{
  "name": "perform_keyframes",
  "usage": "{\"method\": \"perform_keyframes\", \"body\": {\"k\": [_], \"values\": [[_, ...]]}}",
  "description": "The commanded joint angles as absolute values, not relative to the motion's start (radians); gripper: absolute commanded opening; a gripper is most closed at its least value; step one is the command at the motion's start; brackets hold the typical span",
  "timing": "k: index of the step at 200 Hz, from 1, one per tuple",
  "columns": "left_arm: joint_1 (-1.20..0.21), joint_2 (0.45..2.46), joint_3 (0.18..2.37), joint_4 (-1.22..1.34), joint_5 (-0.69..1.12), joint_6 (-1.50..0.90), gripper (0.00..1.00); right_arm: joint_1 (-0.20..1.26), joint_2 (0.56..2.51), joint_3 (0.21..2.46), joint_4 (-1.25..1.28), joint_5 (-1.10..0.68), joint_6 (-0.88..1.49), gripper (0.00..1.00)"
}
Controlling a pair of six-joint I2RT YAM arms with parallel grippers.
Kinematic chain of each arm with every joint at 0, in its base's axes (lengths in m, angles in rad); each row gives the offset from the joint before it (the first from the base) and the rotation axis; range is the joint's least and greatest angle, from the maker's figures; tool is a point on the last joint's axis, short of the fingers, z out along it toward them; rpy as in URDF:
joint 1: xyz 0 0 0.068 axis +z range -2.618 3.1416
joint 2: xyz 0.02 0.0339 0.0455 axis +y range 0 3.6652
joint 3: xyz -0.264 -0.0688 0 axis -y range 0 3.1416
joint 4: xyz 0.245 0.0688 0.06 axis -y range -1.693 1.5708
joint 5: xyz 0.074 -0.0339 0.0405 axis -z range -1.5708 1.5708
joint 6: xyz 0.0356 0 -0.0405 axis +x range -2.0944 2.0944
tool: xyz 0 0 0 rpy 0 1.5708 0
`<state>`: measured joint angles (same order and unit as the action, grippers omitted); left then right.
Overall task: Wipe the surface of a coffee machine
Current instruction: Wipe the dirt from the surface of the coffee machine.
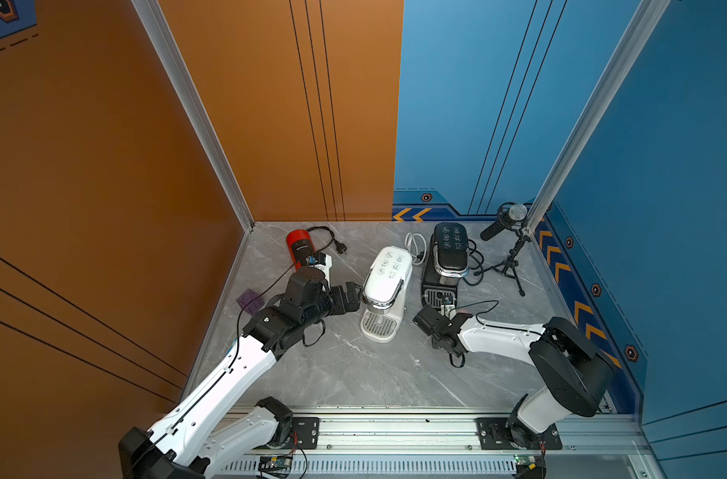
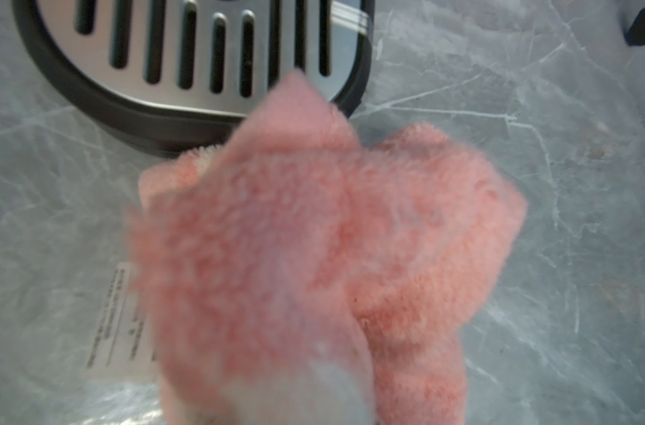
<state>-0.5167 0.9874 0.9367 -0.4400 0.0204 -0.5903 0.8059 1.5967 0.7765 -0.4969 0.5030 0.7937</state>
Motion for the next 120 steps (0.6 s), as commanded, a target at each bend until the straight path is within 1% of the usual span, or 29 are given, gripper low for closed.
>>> {"method": "perform_keyframes", "body": {"k": [1, 36, 55, 67, 86, 101, 120], "values": [[-0.504, 0.984, 0.939, -0.453, 0.063, -0.569, 1.0, 0.895, 1.5, 0.76, -0.641, 0.349, 0.832, 0.0], [-0.502, 1.021, 0.984, -0.453, 0.107, -0.563, 1.0, 1.014, 1.193, 0.865, -0.72, 0.472, 0.839, 0.0], [-0.502, 1.052, 1.009, -0.454, 0.135, -0.556, 1.0, 1.09, 1.097, 0.917, -0.712, 0.537, 0.82, 0.0], [-0.506, 1.079, 1.023, -0.454, 0.146, -0.545, 1.0, 1.113, 1.046, 0.935, -0.674, 0.555, 0.79, 0.0], [-0.51, 1.13, 1.023, -0.454, 0.141, -0.534, 0.99, 1.089, 1.005, 0.919, -0.502, 0.487, 0.705, 0.0], [-0.515, 1.166, 1.056, -0.455, 0.118, -0.533, 0.98, 1.006, 1.019, 0.909, -0.351, 0.323, 0.667, 0.0], [-0.52, 1.203, 1.067, -0.455, 0.097, -0.527, 0.97, 0.91, 1.067, 0.908, -0.202, 0.21, 0.664, 0.0]]}}
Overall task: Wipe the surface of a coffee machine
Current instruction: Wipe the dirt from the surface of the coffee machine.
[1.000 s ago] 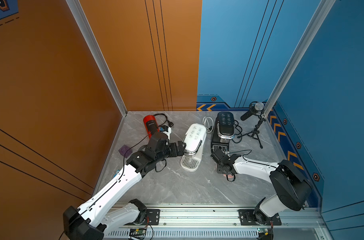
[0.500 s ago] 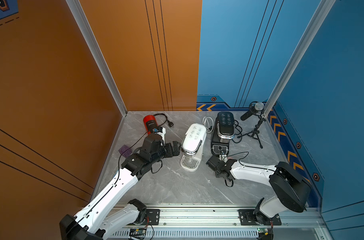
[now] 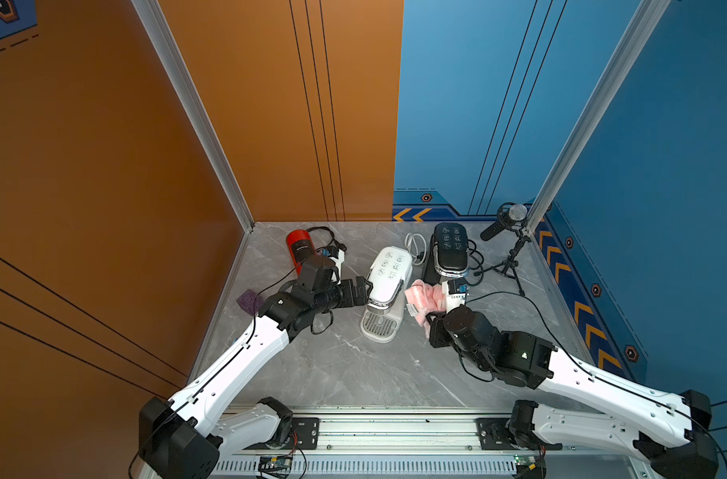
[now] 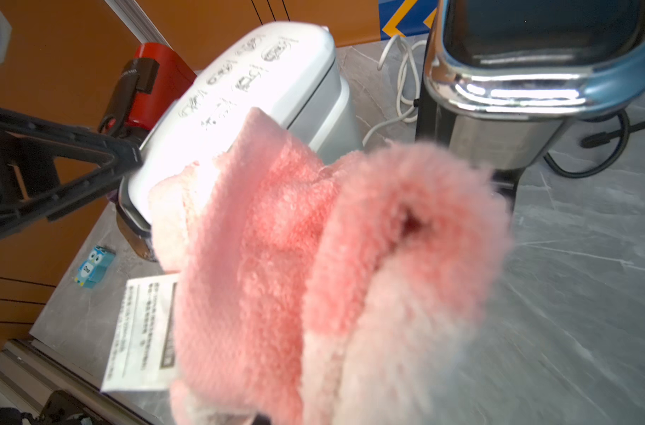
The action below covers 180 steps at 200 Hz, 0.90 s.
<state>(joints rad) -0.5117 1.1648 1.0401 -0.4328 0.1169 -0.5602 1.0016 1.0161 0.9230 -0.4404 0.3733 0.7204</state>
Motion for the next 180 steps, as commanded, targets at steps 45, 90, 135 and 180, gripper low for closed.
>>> {"method": "perform_keyframes", "body": {"k": [45, 90, 135, 180], "values": [[-0.531, 1.231, 1.071, -0.454, 0.063, -0.526, 0.97, 0.713, 1.24, 0.966, -0.027, -0.009, 0.689, 0.0], [-0.547, 1.251, 1.05, -0.454, 0.053, -0.537, 0.96, 0.659, 1.339, 0.949, 0.109, -0.151, 0.726, 0.0], [-0.567, 1.245, 1.037, -0.453, 0.046, -0.548, 0.95, 0.787, 1.254, 0.828, 0.18, -0.142, 0.74, 0.0], [-0.595, 1.247, 1.037, -0.453, 0.035, -0.549, 0.95, 0.884, 1.147, 0.772, 0.105, -0.065, 0.734, 0.0]]}}
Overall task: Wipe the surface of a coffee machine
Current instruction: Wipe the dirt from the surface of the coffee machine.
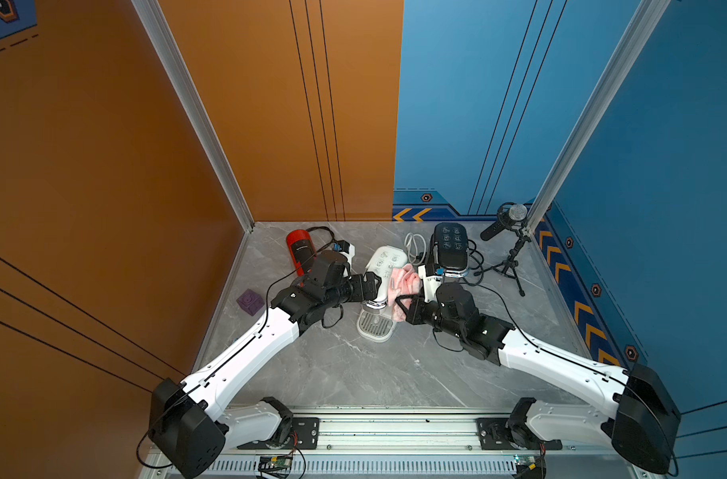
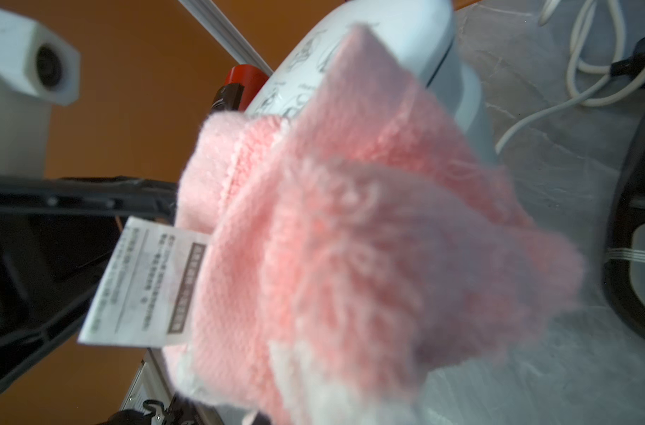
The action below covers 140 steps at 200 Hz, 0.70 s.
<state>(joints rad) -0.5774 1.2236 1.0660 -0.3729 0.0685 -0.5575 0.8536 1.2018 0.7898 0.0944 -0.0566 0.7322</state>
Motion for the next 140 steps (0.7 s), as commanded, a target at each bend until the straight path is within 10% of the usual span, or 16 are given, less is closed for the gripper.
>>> {"method": "perform_keyframes", "body": {"k": [1, 140], "values": [[-0.595, 1.247, 1.037, -0.454, 0.034, -0.549, 0.95, 0.885, 1.146, 0.773, 0.104, -0.065, 0.735, 0.0], [-0.623, 1.249, 0.951, -0.448, -0.01, -0.585, 0.94, 0.673, 1.256, 0.94, -0.014, -0.085, 0.629, 0.0]]}}
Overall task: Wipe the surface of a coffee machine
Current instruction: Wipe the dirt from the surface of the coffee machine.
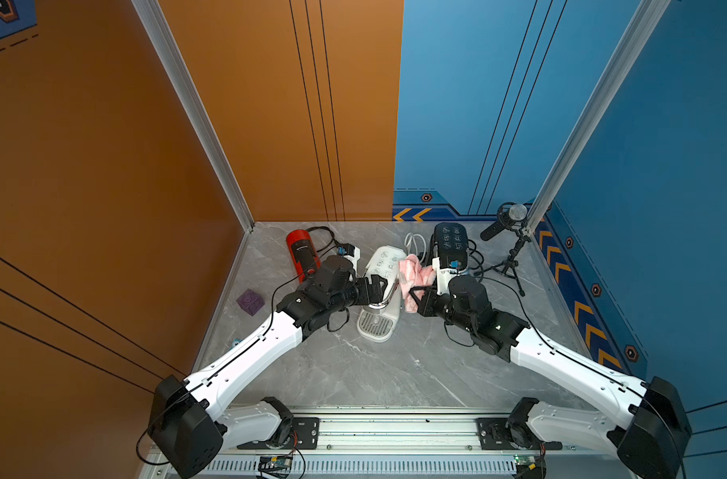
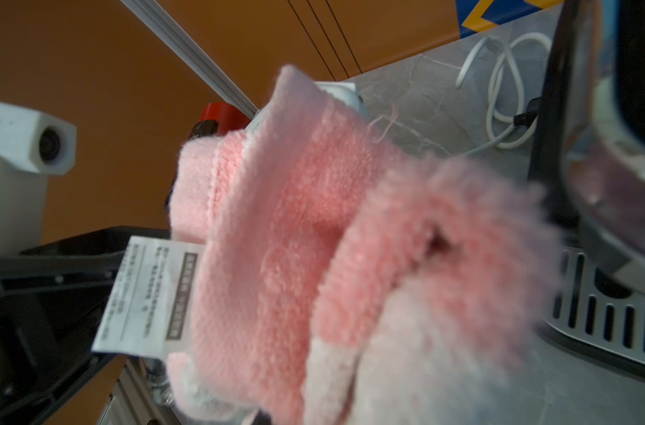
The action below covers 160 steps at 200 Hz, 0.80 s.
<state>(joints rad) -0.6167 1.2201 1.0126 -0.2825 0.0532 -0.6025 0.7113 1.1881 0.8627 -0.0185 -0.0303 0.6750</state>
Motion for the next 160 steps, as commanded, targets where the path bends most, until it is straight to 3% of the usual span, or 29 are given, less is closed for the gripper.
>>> {"method": "perform_keyframes", "body": {"k": [1, 52, 118, 160], "values": [[-0.622, 1.25, 0.95, -0.448, -0.01, -0.585, 0.94, 0.672, 1.26, 0.941, -0.012, -0.086, 0.628, 0.0], [-0.623, 1.242, 0.945, -0.448, -0.002, -0.589, 0.94, 0.695, 1.32, 0.892, 0.099, -0.133, 0.674, 0.0], [-0.643, 1.241, 0.948, -0.448, -0.006, -0.597, 0.93, 0.932, 1.212, 0.749, 0.18, -0.068, 0.759, 0.0], [-0.652, 1.236, 0.945, -0.448, -0.02, -0.6, 0.93, 0.916, 1.183, 0.761, 0.141, -0.024, 0.752, 0.0]]}}
